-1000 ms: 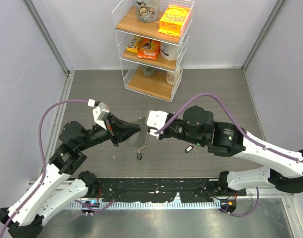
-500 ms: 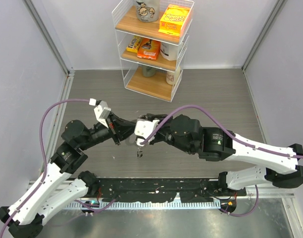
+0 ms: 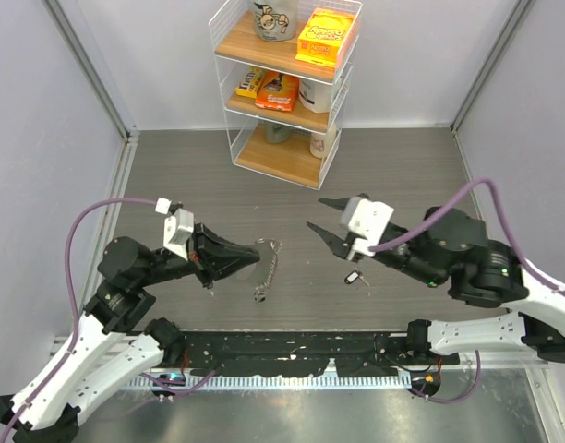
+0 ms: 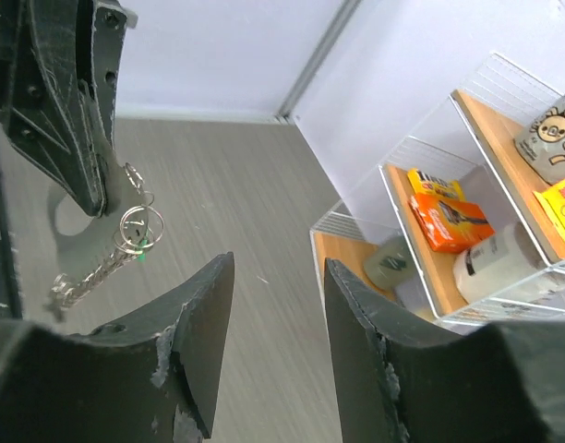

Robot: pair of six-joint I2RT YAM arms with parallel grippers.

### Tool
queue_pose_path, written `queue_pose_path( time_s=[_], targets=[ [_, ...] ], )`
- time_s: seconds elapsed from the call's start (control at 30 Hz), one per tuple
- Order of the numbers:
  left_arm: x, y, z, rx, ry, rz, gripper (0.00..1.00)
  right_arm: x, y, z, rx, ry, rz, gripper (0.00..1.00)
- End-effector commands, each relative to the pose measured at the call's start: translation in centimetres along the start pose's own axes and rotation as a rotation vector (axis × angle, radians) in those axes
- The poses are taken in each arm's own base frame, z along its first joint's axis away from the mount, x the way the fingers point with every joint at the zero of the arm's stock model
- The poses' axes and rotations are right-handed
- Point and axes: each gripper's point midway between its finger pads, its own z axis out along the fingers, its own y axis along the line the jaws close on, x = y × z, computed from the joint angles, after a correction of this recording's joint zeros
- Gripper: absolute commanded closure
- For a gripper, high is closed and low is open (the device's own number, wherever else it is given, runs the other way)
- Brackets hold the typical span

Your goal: Put the keys on the keyring

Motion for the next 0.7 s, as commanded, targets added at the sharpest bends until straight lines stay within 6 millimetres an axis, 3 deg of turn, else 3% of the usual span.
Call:
queue_pose_path(
  time_s=[0.0, 0.3, 0.67],
  targets=[
    [-2.1, -3.8, -0.9, 0.174, -0.060, 0.121, 1.00, -2.3, 0.9, -2.2, -0.099, -0.071, 0.154, 0.50],
    [-2.2, -7.7, -2.4, 0.375, -0.040, 0.178, 1.00, -4.3, 5.2, -4.6, -0.354, -0.106, 0.383, 0.42],
    [-2.3, -10.5, -3.9, 0.526, -0.049, 0.219, 1.00, -6.6, 9.3, -4.7, -0.572, -0.133, 0.569, 0.39]
  ],
)
